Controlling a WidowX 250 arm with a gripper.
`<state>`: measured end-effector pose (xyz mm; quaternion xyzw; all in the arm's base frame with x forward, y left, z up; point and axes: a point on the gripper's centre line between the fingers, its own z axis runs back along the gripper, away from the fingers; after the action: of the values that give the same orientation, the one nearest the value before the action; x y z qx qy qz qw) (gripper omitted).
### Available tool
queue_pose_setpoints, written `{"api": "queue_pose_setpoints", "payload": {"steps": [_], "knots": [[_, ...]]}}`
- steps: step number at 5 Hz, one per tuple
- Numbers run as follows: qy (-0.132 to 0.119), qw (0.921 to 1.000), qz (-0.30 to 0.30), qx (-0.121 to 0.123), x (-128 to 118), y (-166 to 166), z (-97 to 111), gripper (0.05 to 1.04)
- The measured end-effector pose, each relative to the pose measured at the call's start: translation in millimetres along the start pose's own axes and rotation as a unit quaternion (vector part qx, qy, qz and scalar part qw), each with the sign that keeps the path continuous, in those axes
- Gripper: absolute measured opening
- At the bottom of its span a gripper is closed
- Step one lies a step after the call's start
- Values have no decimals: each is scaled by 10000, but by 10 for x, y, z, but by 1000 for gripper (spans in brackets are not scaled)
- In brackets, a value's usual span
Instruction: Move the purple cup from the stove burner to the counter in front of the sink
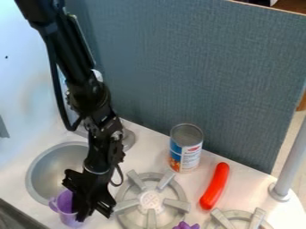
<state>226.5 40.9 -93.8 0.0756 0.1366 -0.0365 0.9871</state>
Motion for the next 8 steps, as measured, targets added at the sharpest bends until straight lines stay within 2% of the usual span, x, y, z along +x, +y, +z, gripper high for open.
{"api": "queue_pose_setpoints", "payload": {"steps": [1, 2, 3, 4, 5, 6, 7, 8], "knots": [[-84, 9986, -387, -354, -40, -110, -7, 95], [-151, 9974, -458, -527, -9, -121, 4, 120], [-181, 9987, -307, -369, 43, -53, 27, 308], [-272, 9993, -60, -245, -5, -4, 129, 602], [-816, 9958, -54, -416, -16, -22, 479, 902], [-1292, 9900, -101, -559, -94, -93, 814, 1007], [-1666, 9835, -386, -592, -120, -298, 1046, 1003], [-1799, 9773, -900, -661, 57, -735, 1090, 1003]]}}
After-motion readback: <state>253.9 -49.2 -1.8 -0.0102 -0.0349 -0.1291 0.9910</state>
